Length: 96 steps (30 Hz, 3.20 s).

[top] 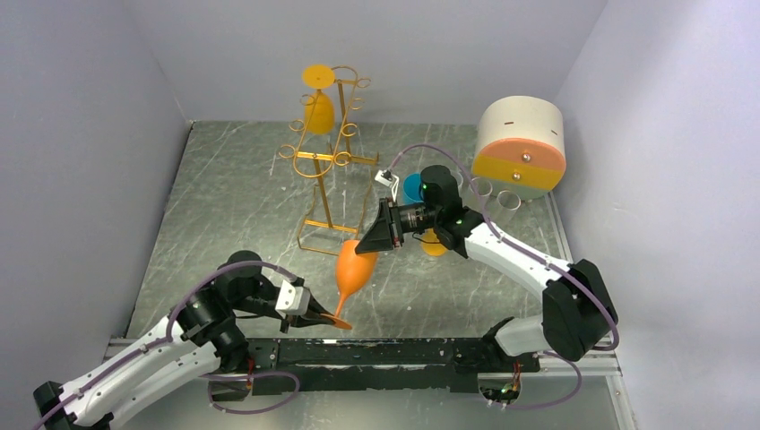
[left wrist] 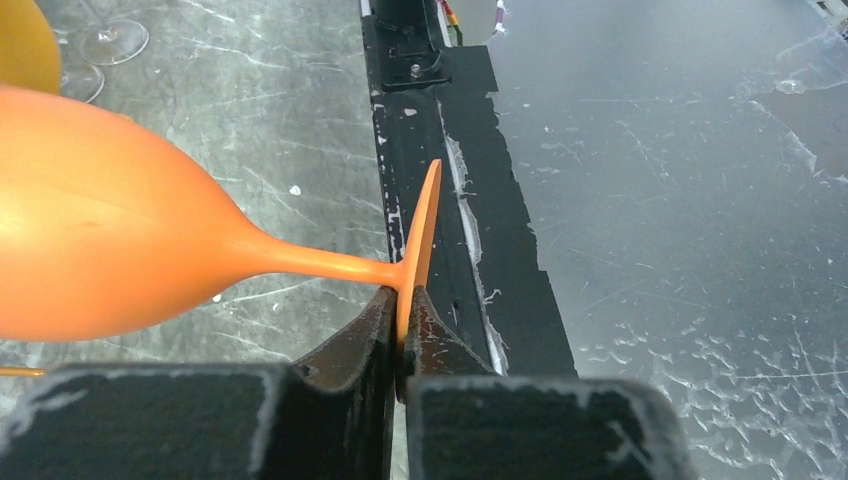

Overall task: Take the wine glass off the wine glass rack
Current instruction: Place the wine glass at the center of the board.

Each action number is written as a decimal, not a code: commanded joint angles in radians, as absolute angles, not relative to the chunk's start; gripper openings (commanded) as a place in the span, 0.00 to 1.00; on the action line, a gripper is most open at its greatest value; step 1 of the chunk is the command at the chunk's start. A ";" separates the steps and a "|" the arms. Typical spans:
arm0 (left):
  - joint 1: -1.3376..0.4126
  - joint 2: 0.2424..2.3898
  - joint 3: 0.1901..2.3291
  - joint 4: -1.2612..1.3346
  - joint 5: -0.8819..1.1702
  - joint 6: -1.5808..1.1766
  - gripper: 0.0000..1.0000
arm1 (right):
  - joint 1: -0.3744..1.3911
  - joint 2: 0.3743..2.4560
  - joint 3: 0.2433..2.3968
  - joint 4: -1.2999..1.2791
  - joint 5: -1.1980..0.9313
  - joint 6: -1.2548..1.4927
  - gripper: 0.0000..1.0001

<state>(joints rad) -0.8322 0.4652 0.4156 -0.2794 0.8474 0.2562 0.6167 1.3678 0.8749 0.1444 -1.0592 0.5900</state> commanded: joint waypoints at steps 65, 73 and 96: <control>-0.767 0.382 0.433 -0.229 0.351 0.184 0.99 | 0.847 0.846 0.756 -0.641 0.811 0.609 0.00; -0.761 0.393 0.433 -0.220 0.312 0.168 0.99 | 0.686 0.893 0.749 -0.553 0.664 0.545 0.00; -0.752 0.406 0.432 -0.214 0.282 0.156 0.99 | 0.591 0.901 0.800 -0.560 0.581 0.511 0.43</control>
<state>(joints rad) -0.7601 0.4068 0.4160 -0.2539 0.3084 0.1673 0.5949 0.9398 0.7685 -0.5621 0.5640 0.5144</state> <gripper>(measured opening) 0.993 0.428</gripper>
